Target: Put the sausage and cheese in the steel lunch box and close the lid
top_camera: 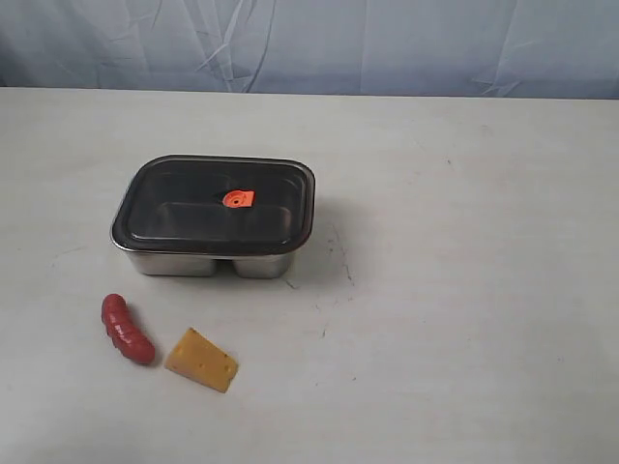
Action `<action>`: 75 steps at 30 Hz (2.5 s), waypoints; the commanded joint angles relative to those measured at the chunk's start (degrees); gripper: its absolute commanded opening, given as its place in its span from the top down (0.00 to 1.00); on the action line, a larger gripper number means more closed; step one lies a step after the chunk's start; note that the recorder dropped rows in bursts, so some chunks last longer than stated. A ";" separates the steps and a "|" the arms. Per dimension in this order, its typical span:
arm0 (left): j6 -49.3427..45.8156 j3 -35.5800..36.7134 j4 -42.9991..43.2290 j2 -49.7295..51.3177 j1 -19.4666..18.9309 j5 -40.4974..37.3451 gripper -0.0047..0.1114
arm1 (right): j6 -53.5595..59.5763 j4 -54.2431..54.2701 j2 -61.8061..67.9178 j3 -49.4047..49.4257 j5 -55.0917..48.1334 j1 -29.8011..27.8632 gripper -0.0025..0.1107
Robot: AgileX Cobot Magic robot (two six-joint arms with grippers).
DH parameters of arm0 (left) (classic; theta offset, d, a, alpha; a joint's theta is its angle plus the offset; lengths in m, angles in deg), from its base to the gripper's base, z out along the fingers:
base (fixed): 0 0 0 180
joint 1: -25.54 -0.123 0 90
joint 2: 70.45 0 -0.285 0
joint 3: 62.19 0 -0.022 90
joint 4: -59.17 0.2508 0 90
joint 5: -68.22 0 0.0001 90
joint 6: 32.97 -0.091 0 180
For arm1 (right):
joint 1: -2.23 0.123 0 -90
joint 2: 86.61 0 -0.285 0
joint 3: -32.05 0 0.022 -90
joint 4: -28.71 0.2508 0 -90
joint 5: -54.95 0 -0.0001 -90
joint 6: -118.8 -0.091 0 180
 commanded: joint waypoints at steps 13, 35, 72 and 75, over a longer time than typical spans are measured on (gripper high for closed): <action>0.00 0.06 -0.20 -0.17 0.27 0.62 0.96 | 13.92 -4.29 48.06 -48.89 -53.39 0.12 0.99; 0.00 0.06 0.03 -0.17 0.27 0.62 0.96 | 85.36 61.84 101.56 -61.59 -99.95 0.12 0.62; 0.00 0.06 0.03 -0.17 0.27 0.62 0.96 | 89.70 76.06 128.89 -61.68 -103.00 18.21 0.58; 0.00 0.06 0.03 -0.17 0.27 0.62 0.96 | 90.46 77.09 129.28 -61.68 -103.00 19.64 0.58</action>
